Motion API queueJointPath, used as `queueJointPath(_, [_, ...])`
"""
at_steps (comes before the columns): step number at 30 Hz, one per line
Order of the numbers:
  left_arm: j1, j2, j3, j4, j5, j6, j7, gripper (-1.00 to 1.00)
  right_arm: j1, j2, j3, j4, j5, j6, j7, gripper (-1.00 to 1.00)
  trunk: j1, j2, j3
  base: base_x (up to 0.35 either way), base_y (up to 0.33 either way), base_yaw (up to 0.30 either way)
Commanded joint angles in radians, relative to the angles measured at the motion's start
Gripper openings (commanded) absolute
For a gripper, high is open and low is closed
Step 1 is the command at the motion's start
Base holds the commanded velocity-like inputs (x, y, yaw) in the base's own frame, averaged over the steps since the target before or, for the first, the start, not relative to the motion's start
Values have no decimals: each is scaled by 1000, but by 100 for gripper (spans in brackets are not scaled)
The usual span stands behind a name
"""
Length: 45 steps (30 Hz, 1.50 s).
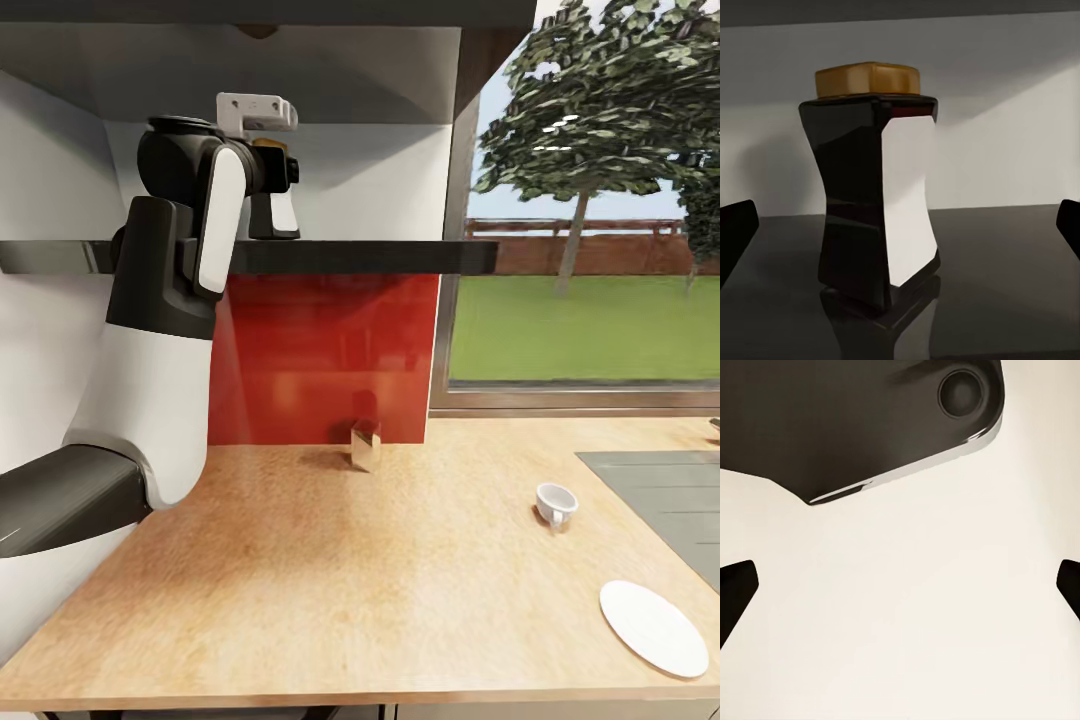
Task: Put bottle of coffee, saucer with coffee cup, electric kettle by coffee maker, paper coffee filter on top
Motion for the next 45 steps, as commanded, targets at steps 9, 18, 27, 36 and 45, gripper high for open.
queueJointPath(9, [-1, 0, 1, -1, 8, 3, 9, 100, 0, 0, -8, -1, 2, -3, 5, 100, 0, -1, -1, 5, 0, 0])
queueJointPath(18, [-1, 0, 2, -2, 6, 3, 9, 100, 0, 0, -8, -1, 2, -3, 5, 100, 0, -1, -1, 0, 0, 0])
queueJointPath(27, [-1, 0, 18, -3, 10, 4, 141, 100, 0, 0, -8, -1, 2, -4, 6, 100, 0, -1, -1, 0, 0, 0])
queueJointPath(36, [-1, 0, 21, -3, 23, 5, 238, 100, 0, 0, -8, -1, 2, -4, 5, 100, 0, -1, -1, 0, 0, 0])
queueJointPath(45, [-1, 0, 21, -3, 117, 3, 244, 100, 0, 0, -8, -1, 2, -4, 5, 100, 0, -1, -1, 0, 0, 0])
